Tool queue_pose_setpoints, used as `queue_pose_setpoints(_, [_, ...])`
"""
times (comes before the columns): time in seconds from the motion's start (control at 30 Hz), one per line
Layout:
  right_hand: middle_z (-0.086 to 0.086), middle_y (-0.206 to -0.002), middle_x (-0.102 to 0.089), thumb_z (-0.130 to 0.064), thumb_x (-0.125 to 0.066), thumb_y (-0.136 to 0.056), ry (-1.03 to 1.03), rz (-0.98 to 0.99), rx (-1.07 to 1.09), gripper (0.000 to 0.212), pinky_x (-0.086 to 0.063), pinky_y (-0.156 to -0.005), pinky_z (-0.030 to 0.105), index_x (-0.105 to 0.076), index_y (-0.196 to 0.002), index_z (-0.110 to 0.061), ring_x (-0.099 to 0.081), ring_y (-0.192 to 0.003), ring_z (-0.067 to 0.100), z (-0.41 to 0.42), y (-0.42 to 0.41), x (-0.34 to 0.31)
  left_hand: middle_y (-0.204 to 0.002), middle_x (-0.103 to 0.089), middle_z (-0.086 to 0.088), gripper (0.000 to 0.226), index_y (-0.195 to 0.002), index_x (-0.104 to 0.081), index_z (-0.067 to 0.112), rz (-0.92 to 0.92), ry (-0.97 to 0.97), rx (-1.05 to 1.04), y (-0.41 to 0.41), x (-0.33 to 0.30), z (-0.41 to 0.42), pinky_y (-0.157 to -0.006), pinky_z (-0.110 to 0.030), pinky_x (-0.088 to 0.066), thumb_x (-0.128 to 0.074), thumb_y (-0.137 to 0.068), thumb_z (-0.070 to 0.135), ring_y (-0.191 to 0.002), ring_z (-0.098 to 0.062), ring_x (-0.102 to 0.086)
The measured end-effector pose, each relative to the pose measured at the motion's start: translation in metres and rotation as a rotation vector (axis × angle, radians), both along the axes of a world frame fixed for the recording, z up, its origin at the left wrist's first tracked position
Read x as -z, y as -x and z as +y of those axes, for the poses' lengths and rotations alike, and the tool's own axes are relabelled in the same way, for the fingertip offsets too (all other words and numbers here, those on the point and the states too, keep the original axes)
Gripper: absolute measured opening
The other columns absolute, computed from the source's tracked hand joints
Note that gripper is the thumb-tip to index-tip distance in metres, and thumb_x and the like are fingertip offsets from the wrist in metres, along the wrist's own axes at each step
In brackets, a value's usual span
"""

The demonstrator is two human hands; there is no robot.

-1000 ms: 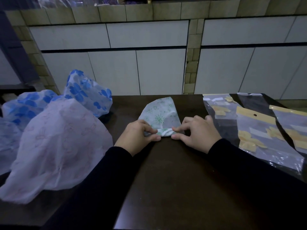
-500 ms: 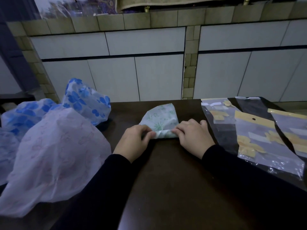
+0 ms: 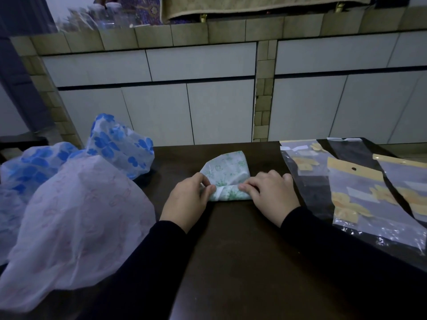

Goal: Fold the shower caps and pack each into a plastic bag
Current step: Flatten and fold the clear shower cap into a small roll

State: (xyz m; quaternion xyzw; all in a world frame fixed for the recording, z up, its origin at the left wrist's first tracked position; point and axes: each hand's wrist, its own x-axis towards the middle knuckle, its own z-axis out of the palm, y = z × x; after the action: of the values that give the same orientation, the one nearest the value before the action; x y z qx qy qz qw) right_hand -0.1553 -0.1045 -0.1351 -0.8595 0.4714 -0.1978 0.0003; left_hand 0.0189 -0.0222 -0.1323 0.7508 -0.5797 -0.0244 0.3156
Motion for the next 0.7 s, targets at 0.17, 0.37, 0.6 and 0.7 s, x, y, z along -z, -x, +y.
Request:
queue_pose_setpoints(0.17, [-0.016,-0.116,-0.053,-0.04,-0.045,-0.098,0.11,-0.043,-0.091,0.023,-0.027,-0.087,0.034,-0.061,-0.114,-0.043,-0.043,-0.108,0.013,0.005,0.002,-0.001,-0.096,-0.055,0.008,0.014,-0.095,-0.059,0.026,-0.108,0.031,0.015,-0.003,0.004,-0.003,-0.078,-0.024,-0.039,-0.054,-0.093,0.039,-0.095,-0.011,-0.049])
queue_pose_setpoints(0.37, [-0.019,-0.114,-0.061,-0.042,-0.042,-0.098,0.099,0.018,-0.135,0.029,-0.021,-0.082,0.033,-0.062,-0.118,-0.039,-0.045,-0.1,0.01,0.012,0.005,-0.004,-0.096,-0.062,0.003,0.008,-0.09,-0.073,0.019,-0.299,0.222,0.098,-0.002,0.006,-0.008,-0.081,-0.036,-0.044,-0.066,-0.088,0.02,-0.092,-0.017,-0.049])
queue_pose_setpoints(0.6, [-0.017,-0.127,-0.059,-0.06,-0.031,-0.096,0.045,0.194,-0.059,0.045,-0.025,-0.09,0.038,-0.049,-0.133,-0.044,-0.046,-0.109,0.014,0.015,0.007,-0.005,-0.11,-0.062,0.011,0.036,-0.108,-0.072,0.023,-0.115,0.005,0.128,-0.006,0.009,-0.007,-0.094,-0.023,-0.041,-0.063,-0.085,0.049,-0.105,-0.006,-0.052])
queue_pose_setpoints(0.7, [-0.015,-0.127,-0.061,-0.06,-0.028,-0.097,0.045,0.261,-0.031,0.045,-0.026,-0.091,0.04,-0.045,-0.136,-0.045,-0.048,-0.11,0.016,0.014,0.009,-0.004,-0.12,-0.061,0.01,0.042,-0.114,-0.07,0.026,-0.115,-0.074,0.124,-0.01,0.009,-0.007,-0.099,-0.023,-0.037,-0.067,-0.081,0.052,-0.112,-0.008,-0.05])
